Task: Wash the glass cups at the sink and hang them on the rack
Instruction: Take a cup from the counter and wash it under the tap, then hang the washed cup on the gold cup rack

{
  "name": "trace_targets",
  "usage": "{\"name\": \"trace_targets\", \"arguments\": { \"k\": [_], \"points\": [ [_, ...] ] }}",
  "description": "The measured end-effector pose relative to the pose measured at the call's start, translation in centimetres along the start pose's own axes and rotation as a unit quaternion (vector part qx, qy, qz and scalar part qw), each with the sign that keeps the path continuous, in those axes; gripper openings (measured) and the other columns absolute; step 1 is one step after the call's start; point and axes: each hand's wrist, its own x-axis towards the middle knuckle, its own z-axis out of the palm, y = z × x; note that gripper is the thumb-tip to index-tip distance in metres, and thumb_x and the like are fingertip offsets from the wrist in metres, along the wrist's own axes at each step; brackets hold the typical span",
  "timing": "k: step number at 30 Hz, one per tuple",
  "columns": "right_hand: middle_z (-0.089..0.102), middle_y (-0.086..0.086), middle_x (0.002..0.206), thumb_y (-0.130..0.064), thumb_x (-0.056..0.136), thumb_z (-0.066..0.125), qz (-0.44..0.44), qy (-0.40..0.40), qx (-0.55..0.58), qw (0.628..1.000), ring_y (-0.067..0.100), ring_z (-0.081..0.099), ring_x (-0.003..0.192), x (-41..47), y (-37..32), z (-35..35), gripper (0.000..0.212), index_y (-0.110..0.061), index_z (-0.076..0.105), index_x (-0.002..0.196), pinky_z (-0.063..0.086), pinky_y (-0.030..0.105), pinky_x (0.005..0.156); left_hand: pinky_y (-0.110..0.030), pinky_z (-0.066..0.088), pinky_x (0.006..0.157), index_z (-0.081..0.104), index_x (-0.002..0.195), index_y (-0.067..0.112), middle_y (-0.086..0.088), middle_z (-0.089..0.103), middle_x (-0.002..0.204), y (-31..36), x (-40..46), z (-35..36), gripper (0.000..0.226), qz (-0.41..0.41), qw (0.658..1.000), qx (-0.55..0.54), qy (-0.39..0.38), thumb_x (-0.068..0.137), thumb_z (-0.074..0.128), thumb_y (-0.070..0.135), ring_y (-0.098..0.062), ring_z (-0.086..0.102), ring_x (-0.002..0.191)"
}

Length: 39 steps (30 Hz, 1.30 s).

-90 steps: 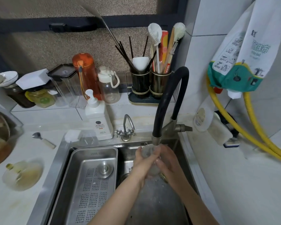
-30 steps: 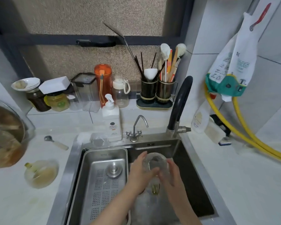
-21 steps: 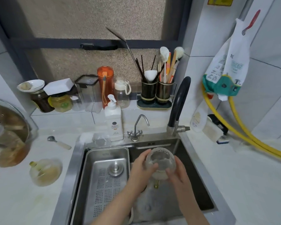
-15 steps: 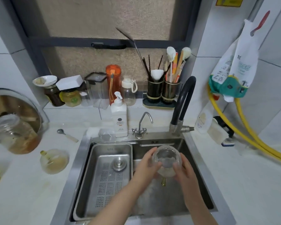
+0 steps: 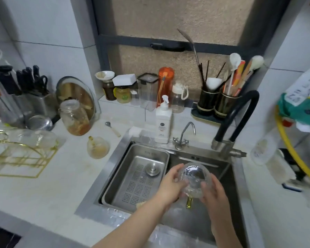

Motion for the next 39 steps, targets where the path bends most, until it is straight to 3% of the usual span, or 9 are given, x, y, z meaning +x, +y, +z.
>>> {"name": "trace_targets", "arguments": {
  "k": [3, 5, 11, 17, 21, 24, 26, 32, 39],
  "points": [
    [0.063, -0.013, 0.113, -0.022, 0.092, 0.059, -0.004, -0.035, 0.019, 0.999, 0.012, 0.061, 0.107, -0.1, -0.4, 2.6, 0.029, -0.040, 0.055, 0.114, 0.050, 0.040, 0.094, -0.014, 0.051, 0.060, 0.049, 0.125, 0.035, 0.011, 0.053, 0.103, 0.7, -1.0, -2.8, 0.049, 0.021, 0.999, -0.018, 0.034, 0.090, 0.058, 0.002, -0.006, 0.059, 0.084],
    [0.058, -0.011, 0.119, -0.019, 0.092, 0.059, 0.005, -0.071, 0.029, 0.997, 0.013, 0.058, 0.107, -0.4, -0.8, 5.0, 0.038, -0.029, 0.050, 0.128, 0.048, 0.035, 0.094, -0.014, 0.052, 0.062, 0.049, 0.128, 0.033, 0.012, 0.052, 0.105, 1.3, -2.1, -5.3, 0.051, 0.036, 0.997, -0.025, 0.064, 0.089, 0.058, 0.001, -0.006, 0.058, 0.087],
    [0.050, -0.004, 0.135, -0.021, 0.091, 0.059, -0.007, -0.167, 0.016, 0.986, 0.017, 0.052, 0.121, -2.3, -1.9, 14.4, 0.054, -0.020, 0.038, 0.141, 0.044, 0.041, 0.103, -0.046, 0.049, 0.099, 0.054, 0.114, 0.041, 0.000, 0.058, 0.123, 1.8, -5.4, -14.2, 0.050, 0.067, 0.980, -0.022, 0.184, 0.074, 0.068, 0.015, -0.020, 0.058, 0.112],
    [0.057, -0.022, 0.099, -0.010, 0.092, 0.057, -0.006, -0.243, 0.043, 0.969, -0.002, 0.057, 0.089, -5.1, -2.8, 24.6, 0.036, -0.029, 0.049, 0.122, 0.050, 0.025, 0.085, -0.040, 0.055, 0.085, 0.054, 0.123, 0.014, -0.004, 0.057, 0.122, 1.3, -8.6, -24.7, 0.041, 0.068, 0.966, -0.058, 0.243, 0.085, 0.061, 0.001, -0.018, 0.062, 0.097],
    [0.063, -0.014, 0.096, -0.006, 0.091, 0.058, 0.006, -0.253, 0.042, 0.966, 0.004, 0.061, 0.087, -7.6, -2.4, 32.1, 0.030, -0.033, 0.057, 0.103, 0.050, 0.019, 0.065, -0.026, 0.057, 0.066, 0.058, 0.117, 0.013, -0.001, 0.060, 0.111, 1.4, -11.5, -32.1, 0.031, 0.084, 0.959, -0.068, 0.263, 0.089, 0.056, 0.000, -0.009, 0.063, 0.083],
    [0.065, -0.001, 0.103, -0.005, 0.091, 0.058, 0.017, -0.263, 0.033, 0.964, 0.003, 0.065, 0.085, -9.8, -2.2, 37.6, 0.028, -0.027, 0.059, 0.108, 0.052, 0.018, 0.064, -0.027, 0.058, 0.066, 0.059, 0.116, 0.016, 0.001, 0.061, 0.108, 1.1, -13.4, -37.9, 0.026, 0.089, 0.949, -0.072, 0.292, 0.091, 0.058, 0.008, -0.009, 0.063, 0.085],
    [0.065, -0.014, 0.088, 0.000, 0.091, 0.055, 0.015, -0.280, 0.040, 0.959, -0.005, 0.066, 0.072, -11.3, -2.1, 41.1, 0.032, -0.032, 0.057, 0.093, 0.053, 0.016, 0.060, -0.033, 0.058, 0.075, 0.060, 0.118, 0.019, -0.001, 0.061, 0.112, 0.9, -14.7, -41.6, 0.029, 0.089, 0.943, -0.068, 0.314, 0.090, 0.061, 0.014, -0.011, 0.063, 0.090],
    [0.060, -0.010, 0.107, -0.004, 0.092, 0.056, 0.048, -0.313, 0.037, 0.948, 0.017, 0.059, 0.108, -14.9, -1.8, 49.9, 0.027, -0.021, 0.052, 0.112, 0.050, 0.029, 0.081, -0.045, 0.054, 0.090, 0.058, 0.124, 0.027, -0.011, 0.056, 0.116, 0.8, -17.9, -50.8, 0.036, 0.094, 0.926, -0.062, 0.361, 0.089, 0.064, 0.021, -0.026, 0.060, 0.109],
    [0.059, -0.013, 0.116, -0.005, 0.092, 0.054, 0.056, -0.369, 0.004, 0.928, 0.006, 0.059, 0.105, -15.5, -1.3, 57.8, 0.037, -0.029, 0.052, 0.120, 0.053, 0.029, 0.084, -0.043, 0.055, 0.086, 0.060, 0.119, 0.025, -0.007, 0.054, 0.101, 0.7, -17.9, -58.8, 0.031, 0.093, 0.902, -0.098, 0.410, 0.089, 0.064, 0.017, -0.016, 0.060, 0.093]
  ]
}}
